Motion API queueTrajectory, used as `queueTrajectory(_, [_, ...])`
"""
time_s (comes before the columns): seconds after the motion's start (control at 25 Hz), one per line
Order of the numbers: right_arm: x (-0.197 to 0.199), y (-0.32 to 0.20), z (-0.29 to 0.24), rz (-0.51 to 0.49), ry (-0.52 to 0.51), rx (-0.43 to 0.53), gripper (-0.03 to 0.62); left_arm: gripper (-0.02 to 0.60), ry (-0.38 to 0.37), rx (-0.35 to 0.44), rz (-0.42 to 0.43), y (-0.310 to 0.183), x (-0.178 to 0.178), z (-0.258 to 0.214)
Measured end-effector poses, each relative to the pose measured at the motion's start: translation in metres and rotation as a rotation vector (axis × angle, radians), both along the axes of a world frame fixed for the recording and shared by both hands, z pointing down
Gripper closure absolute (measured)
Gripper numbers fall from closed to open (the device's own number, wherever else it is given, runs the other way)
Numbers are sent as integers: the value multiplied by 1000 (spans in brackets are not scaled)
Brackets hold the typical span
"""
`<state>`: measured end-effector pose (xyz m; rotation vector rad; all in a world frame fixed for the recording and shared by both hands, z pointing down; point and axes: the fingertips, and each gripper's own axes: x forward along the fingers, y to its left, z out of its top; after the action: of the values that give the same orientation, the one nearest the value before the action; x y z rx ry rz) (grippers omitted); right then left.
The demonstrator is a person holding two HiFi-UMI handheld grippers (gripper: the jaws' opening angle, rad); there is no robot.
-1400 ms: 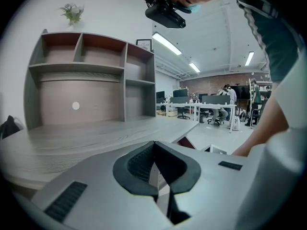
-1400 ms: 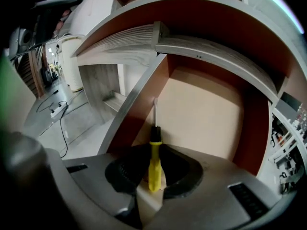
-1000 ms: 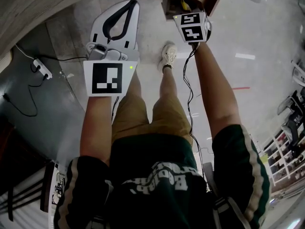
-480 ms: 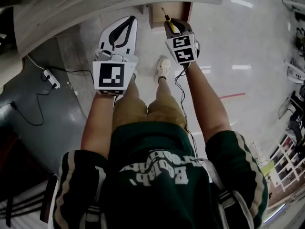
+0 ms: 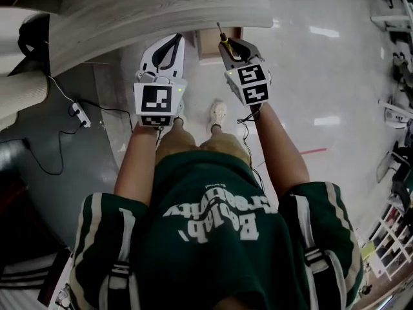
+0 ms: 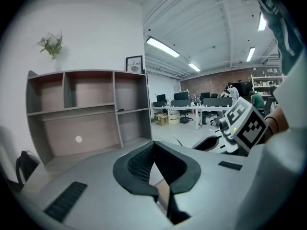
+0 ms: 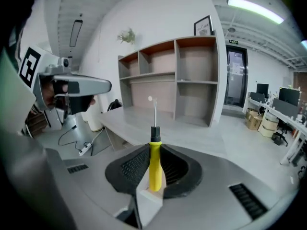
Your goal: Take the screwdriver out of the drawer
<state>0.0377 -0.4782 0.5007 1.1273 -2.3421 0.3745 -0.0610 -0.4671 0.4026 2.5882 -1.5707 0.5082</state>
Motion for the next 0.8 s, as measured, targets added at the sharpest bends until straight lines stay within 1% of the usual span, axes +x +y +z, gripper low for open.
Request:
queueTrajectory(0.2, [21,16,-80,0,-82,70,511,563,-19,52,-14,19,23,-52])
queueTrajectory(0.32, [40,26,-118,-15,-83,119,511,563,-25,77,-21,29,41,-76])
queueTrajectory(0.48, [60,31,-166,-32,-112,202,510,563,-31,119,-67,33,51,-103])
queueTrajectory(0.64, [71,41,-199,-40,-147,256,510,563,-19,164,-90,43,62,-125])
queueTrajectory(0.8, [74,48,-224,-33,-163,315,510,563,-6,197,-88,53,67,-140])
